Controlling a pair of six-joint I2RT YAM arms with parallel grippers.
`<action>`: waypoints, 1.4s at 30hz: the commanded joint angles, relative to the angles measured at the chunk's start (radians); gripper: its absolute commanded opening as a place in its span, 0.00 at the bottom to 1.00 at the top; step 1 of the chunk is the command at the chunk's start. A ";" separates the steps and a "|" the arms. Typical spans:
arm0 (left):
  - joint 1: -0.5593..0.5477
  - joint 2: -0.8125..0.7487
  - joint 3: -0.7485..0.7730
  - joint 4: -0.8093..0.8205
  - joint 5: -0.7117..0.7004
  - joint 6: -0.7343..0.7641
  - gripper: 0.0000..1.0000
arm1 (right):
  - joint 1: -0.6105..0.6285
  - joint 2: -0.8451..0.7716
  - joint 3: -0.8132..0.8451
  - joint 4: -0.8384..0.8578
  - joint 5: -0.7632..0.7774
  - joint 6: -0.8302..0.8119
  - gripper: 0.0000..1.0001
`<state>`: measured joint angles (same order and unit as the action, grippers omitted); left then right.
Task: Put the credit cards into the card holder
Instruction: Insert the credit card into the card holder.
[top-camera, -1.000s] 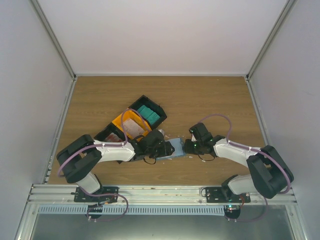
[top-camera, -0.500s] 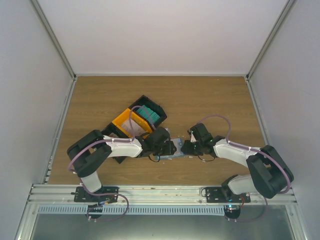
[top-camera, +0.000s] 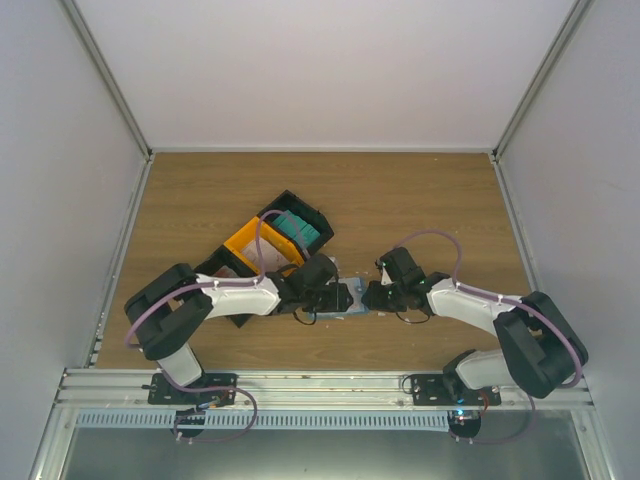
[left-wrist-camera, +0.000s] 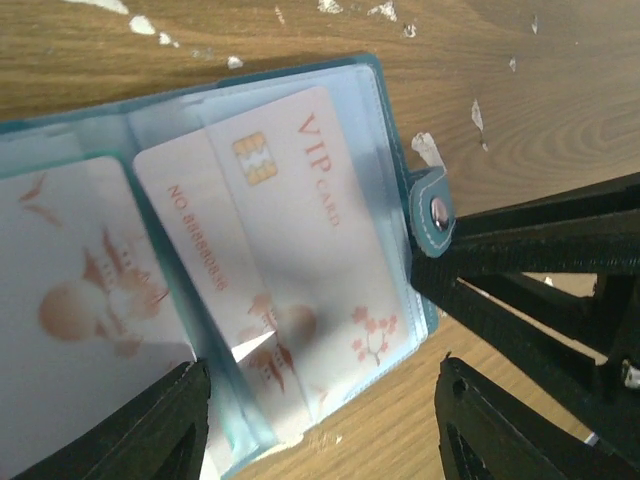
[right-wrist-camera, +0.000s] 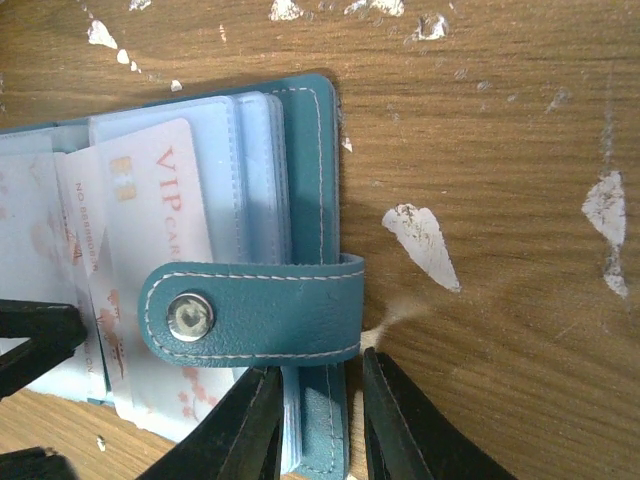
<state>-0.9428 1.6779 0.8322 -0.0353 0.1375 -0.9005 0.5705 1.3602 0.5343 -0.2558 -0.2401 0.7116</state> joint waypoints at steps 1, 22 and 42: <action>-0.010 -0.059 -0.028 -0.059 -0.018 -0.008 0.64 | 0.007 0.005 -0.030 -0.084 0.034 0.009 0.24; 0.006 0.088 0.116 -0.069 -0.033 0.105 0.40 | 0.008 0.021 -0.031 -0.060 -0.001 -0.018 0.24; 0.002 0.057 0.173 -0.119 -0.061 0.224 0.42 | 0.008 -0.098 0.022 -0.195 0.120 0.007 0.37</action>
<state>-0.9386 1.7885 0.9829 -0.1623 0.1024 -0.6857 0.5728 1.2961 0.5346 -0.3702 -0.1658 0.7185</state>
